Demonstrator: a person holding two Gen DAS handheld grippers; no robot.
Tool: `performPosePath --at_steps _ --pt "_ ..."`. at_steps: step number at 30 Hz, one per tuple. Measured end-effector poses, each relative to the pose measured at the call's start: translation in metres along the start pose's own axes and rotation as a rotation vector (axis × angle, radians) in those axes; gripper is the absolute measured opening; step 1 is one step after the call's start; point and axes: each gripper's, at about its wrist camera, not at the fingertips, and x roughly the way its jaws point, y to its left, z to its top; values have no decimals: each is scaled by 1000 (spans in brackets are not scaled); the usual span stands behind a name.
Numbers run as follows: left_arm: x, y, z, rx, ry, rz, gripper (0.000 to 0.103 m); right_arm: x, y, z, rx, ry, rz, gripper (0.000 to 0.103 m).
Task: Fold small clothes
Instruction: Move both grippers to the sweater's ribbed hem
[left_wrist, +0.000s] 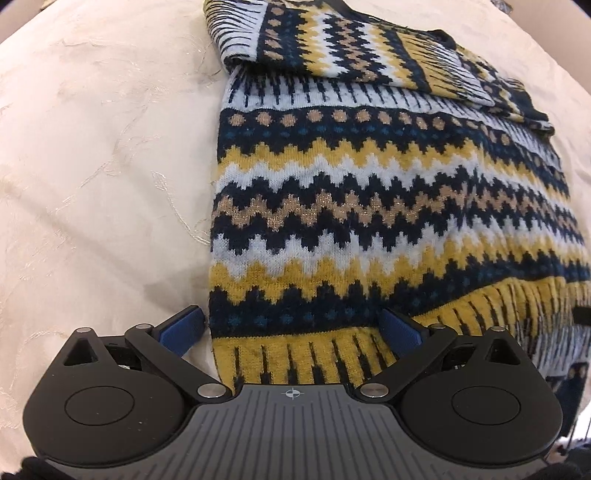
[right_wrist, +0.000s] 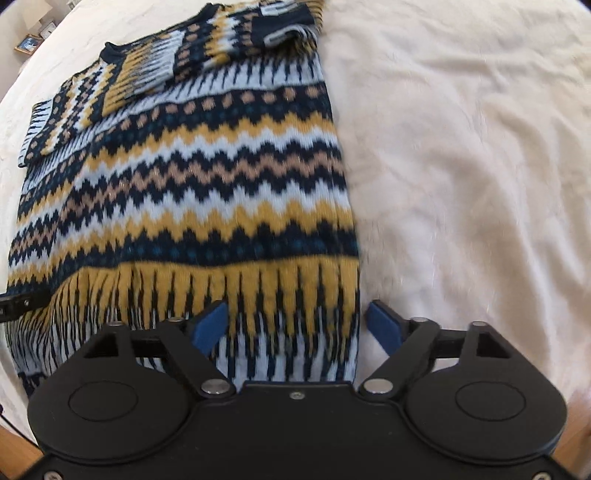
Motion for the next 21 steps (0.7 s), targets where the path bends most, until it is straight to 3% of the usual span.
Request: performPosePath --at_steps 5,11,13,15,21 --pt "3 -6 -4 -9 -47 37 103 15 -7 -7 44 39 27 102" --pt "4 -12 -18 2 -106 34 103 22 -21 -21 80 30 61 103" --pt "-5 -7 -19 7 -96 24 100 22 -24 -28 67 20 75 103" --pt "-16 -3 -20 -18 -109 7 80 20 -31 -34 66 9 101 103" --pt "-55 2 -61 -50 -146 5 79 1 -50 -68 60 -14 195 103"
